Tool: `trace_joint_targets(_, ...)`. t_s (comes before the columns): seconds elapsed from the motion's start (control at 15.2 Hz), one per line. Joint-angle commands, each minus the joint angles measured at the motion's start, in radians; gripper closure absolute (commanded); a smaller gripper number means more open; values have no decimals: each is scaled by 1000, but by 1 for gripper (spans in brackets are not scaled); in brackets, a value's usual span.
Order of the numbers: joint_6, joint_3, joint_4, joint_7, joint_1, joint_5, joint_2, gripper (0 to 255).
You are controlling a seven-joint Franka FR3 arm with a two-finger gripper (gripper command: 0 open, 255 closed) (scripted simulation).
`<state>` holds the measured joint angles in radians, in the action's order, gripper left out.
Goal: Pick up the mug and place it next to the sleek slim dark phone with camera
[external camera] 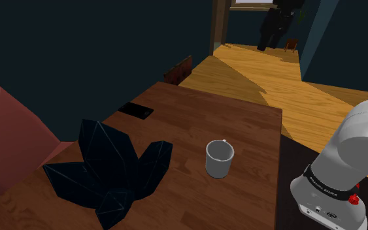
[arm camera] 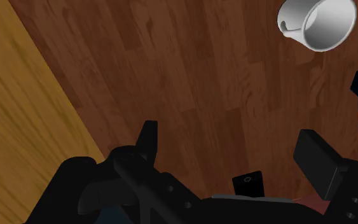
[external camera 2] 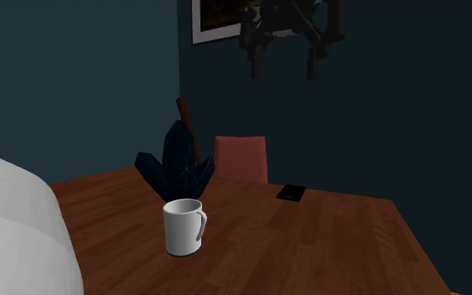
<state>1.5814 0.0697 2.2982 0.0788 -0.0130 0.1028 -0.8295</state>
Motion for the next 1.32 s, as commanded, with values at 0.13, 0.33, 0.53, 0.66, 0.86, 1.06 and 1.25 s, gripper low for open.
trace_joint_targets(0.13, 30, -46, 46, -34, -11, 14, -13, 0)
trace_joint_targets(0.33, 76, -116, 109, -86, -30, 37, -23, 0)
trace_joint_targets(0.53, 125, -187, 163, -138, -52, 63, -23, 0)
trace_joint_targets(0.66, 158, -236, 193, -174, -68, 81, -15, 0)
trace_joint_targets(0.86, 211, -310, 232, -228, -92, 109, 8, 0)
trace_joint_targets(1.06, 268, -387, 260, -283, -116, 136, 44, 0)
trace_joint_targets(1.25, 327, -466, 278, -340, -135, 160, 96, 0)
